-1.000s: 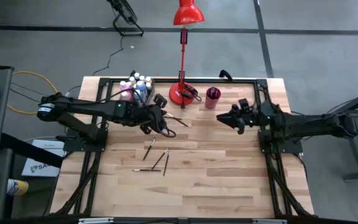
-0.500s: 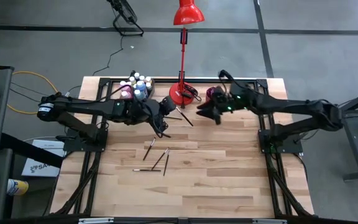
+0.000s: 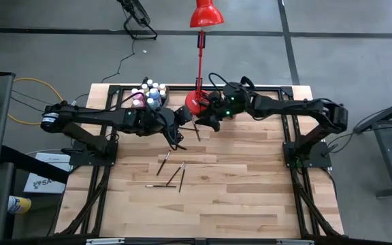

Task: Pick & Place Paint Supplies
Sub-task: Put the paint brush into the cup

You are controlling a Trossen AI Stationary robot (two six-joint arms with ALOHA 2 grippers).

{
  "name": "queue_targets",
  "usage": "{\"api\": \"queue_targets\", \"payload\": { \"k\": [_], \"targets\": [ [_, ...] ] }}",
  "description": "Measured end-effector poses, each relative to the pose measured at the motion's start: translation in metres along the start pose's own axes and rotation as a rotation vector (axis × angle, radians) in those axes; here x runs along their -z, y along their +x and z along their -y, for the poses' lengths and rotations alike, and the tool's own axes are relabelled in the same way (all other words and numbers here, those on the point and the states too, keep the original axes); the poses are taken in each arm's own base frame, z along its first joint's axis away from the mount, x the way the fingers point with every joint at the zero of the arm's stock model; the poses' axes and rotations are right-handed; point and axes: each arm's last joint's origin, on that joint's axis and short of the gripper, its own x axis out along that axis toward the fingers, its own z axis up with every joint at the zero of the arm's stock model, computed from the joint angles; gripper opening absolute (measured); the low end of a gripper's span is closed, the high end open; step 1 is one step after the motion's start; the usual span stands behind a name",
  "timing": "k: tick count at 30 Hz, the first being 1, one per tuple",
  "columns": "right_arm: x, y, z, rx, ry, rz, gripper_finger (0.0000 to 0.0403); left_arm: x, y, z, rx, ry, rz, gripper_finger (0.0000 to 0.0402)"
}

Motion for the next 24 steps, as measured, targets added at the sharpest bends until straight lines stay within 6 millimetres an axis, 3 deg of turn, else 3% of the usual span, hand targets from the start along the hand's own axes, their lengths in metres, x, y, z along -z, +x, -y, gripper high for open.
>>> {"api": "queue_targets", "payload": {
  "k": [11,24],
  "targets": [
    [-0.011,0.0,0.001,-0.117,-0.016,-0.001,0.0169,0.0,0.0,0.0,0.002,-0.006,0.009,0.0],
    [-0.005,0.008,-0.01,-0.111,-0.053,-0.002,0.016,0.0,0.0,0.0,0.003,-0.01,0.009,0.0]
  ]
}}
